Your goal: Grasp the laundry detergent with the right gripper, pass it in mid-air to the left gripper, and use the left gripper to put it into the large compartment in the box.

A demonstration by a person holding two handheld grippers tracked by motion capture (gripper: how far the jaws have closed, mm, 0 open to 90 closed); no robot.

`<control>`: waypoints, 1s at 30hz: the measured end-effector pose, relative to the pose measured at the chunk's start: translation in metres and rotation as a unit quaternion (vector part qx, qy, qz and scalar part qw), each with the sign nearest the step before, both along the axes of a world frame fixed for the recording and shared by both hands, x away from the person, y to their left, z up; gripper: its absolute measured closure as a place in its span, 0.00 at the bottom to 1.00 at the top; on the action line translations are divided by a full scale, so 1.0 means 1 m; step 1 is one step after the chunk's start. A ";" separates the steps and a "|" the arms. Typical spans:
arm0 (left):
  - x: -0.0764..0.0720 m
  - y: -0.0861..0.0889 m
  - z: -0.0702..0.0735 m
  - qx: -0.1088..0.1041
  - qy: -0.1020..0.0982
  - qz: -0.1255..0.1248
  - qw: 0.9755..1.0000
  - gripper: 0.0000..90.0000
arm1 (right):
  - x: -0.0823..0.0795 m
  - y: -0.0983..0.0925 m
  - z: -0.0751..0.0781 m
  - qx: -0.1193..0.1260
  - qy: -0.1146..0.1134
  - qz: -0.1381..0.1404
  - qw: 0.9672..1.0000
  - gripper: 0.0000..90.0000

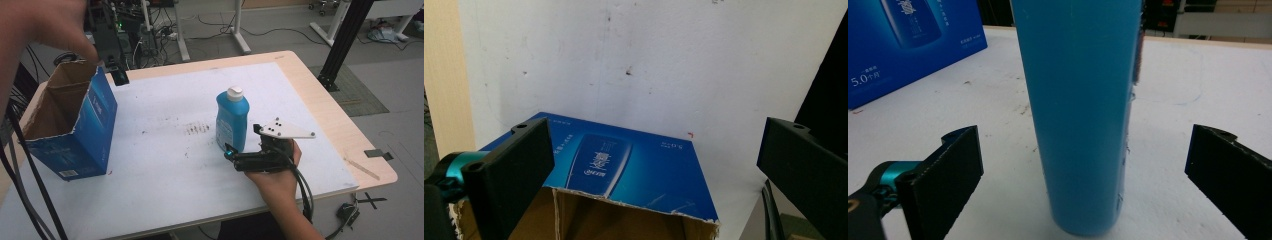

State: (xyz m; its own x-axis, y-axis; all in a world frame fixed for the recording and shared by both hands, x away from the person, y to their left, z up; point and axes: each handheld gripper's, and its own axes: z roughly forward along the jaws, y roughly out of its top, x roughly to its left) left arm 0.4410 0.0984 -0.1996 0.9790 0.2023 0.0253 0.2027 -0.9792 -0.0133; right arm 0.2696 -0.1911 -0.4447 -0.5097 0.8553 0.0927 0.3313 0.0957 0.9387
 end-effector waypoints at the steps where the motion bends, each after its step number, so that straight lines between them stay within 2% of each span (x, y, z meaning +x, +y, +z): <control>1: 0.000 0.000 0.000 0.000 0.000 0.000 1.000 0.02 | 0.002 0.002 -0.001 0.000 0.002 -0.002 1.000 0.01; 14: 0.002 0.004 -0.003 -0.002 0.002 0.000 1.000 0.02 | 0.024 0.017 0.002 -0.009 0.005 -0.007 1.000 0.01; 18: 0.002 0.005 -0.004 -0.003 0.002 0.001 1.000 0.02 | 0.027 0.022 0.004 -0.014 0.002 -0.009 1.000 0.01; 24: 0.003 0.008 -0.003 -0.004 0.001 0.003 1.000 0.02 | 0.031 0.024 0.000 -0.020 0.011 -0.015 1.000 0.02; 28: 0.003 0.010 -0.003 -0.003 0.002 0.004 1.000 0.02 | 0.031 0.024 0.001 -0.024 0.011 -0.017 1.000 0.08; 30: 0.003 0.011 -0.003 -0.004 0.002 0.004 1.000 0.02 | 0.030 0.023 0.000 -0.029 0.012 -0.017 0.999 0.17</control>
